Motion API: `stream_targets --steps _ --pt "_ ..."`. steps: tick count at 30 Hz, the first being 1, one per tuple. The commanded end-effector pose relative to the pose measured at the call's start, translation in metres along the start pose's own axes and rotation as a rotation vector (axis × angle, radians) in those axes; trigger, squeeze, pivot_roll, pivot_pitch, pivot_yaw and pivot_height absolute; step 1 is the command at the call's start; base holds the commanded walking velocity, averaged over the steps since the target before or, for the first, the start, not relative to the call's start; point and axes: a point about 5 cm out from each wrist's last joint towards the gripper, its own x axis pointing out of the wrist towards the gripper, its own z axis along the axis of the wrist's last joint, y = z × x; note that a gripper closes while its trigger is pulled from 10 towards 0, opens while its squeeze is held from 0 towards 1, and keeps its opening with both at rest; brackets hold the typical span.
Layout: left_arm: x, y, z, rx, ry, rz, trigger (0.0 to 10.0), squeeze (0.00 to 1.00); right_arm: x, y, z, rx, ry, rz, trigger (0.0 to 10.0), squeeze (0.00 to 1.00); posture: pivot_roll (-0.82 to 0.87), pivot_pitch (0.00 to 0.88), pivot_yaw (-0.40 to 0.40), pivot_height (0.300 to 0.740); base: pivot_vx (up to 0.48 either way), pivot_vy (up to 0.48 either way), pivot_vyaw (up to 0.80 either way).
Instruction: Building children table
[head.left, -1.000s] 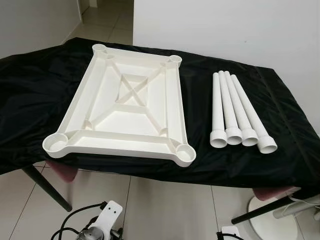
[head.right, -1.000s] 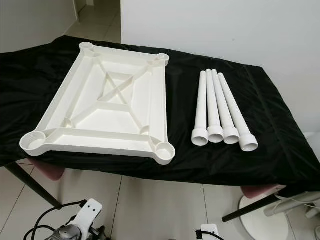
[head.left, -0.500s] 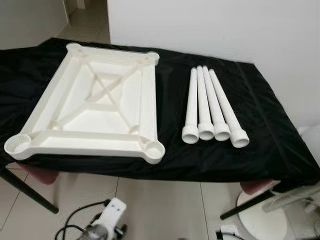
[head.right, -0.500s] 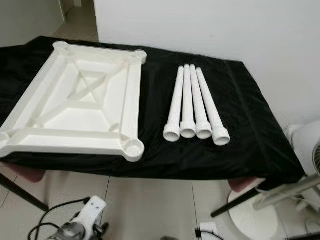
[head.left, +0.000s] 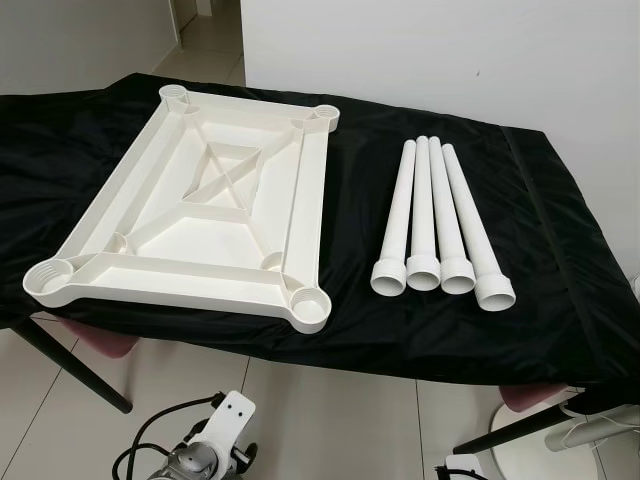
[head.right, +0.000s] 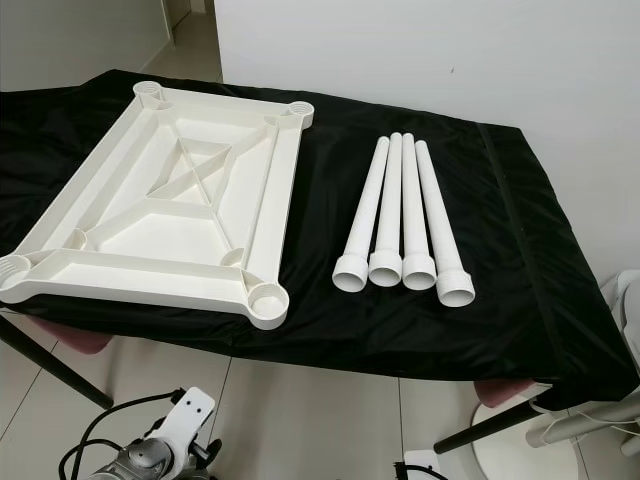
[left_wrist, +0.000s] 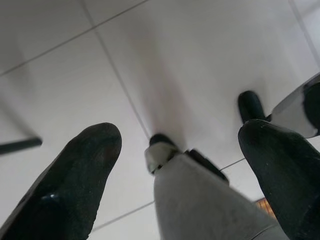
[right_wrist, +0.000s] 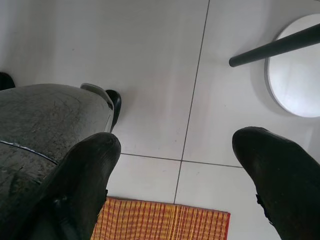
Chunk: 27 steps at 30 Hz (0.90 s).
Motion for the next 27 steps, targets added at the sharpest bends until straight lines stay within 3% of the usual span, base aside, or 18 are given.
stream_targets --steps 1,5,11,13,15,16,17,18,19,21,22,25,26,27 --pt "0.002 -0.007 0.006 0.025 -0.019 -0.056 10.0 0.0 0.001 0.007 0.003 -0.004 -0.014 0.025 10.0 0.0 0.08 0.0 -0.068 0.74 0.0 0.0 0.0" --pt "0.004 -0.007 0.016 0.042 -0.057 -0.096 10.0 0.0 0.003 0.004 0.01 -0.001 -0.051 0.019 10.0 0.0 0.08 0.0 -0.064 0.74 0.0 0.0 0.0" --pt "0.003 -0.003 0.029 0.118 -0.126 -0.144 10.0 0.0 0.004 -0.003 0.026 0.0 -0.142 0.013 10.0 0.0 0.07 0.0 -0.06 0.74 0.0 0.0 0.0" --pt "0.001 0.001 0.038 0.175 -0.191 -0.189 10.0 0.0 0.004 -0.005 0.036 -0.019 -0.212 0.021 10.0 0.0 0.07 0.0 -0.059 0.74 0.0 0.0 0.0" --pt "0.001 0.001 0.038 0.175 -0.191 -0.189 10.0 0.0 0.004 -0.005 0.036 -0.019 -0.212 0.021 10.0 0.0 0.07 0.0 -0.059 0.74 0.0 0.0 0.0" --pt "-0.001 0.002 0.042 0.178 -0.221 -0.223 10.0 0.76 0.003 -0.005 0.042 -0.019 -0.258 0.041 10.0 0.0 0.07 0.0 -0.06 0.74 0.0 0.0 0.0" --pt "-0.001 0.002 0.042 0.178 -0.221 -0.223 10.0 0.76 0.003 -0.005 0.042 -0.019 -0.258 0.041 10.0 0.0 0.07 0.0 -0.06 0.74 0.0 0.0 0.0" --pt "-0.002 0.002 0.044 0.174 -0.248 -0.262 10.0 1.0 0.002 -0.005 0.047 -0.019 -0.298 0.063 10.0 0.25 0.07 0.0 -0.061 0.74 0.0 0.0 0.0" --pt "-0.006 0.002 0.046 0.221 -0.289 -0.318 10.0 1.0 -0.001 -0.003 0.054 -0.036 -0.374 0.127 10.0 1.0 0.07 0.0 -0.062 0.74 0.0 0.0 0.0" --pt "-0.006 0.002 0.046 0.221 -0.289 -0.318 10.0 1.0 -0.001 -0.003 0.054 -0.036 -0.374 0.127 10.0 1.0 0.07 0.0 -0.062 0.74 0.0 0.0 0.0" --pt "-0.014 0.003 0.044 0.259 -0.329 -0.439 10.0 0.0 -0.009 -0.001 0.063 -0.06 -0.486 0.25 10.0 1.0 0.06 0.0 -0.06 0.74 0.0 0.0 0.0" --pt "-0.016 0.004 0.043 0.266 -0.337 -0.47 10.0 0.0 -0.012 0.0 0.065 -0.064 -0.514 0.283 10.0 1.0 0.06 0.0 -0.06 0.74 0.0 0.0 0.0" --pt "-0.019 0.006 0.044 0.258 -0.351 -0.508 10.0 0.0 -0.015 -0.001 0.067 -0.079 -0.538 0.303 10.0 0.06 0.06 0.0 -0.06 0.74 0.0 0.0 0.0" --pt "-0.019 0.006 0.044 0.258 -0.351 -0.508 10.0 0.0 -0.015 -0.001 0.067 -0.079 -0.538 0.303 10.0 0.06 0.06 0.0 -0.06 0.74 0.0 0.0 0.0"
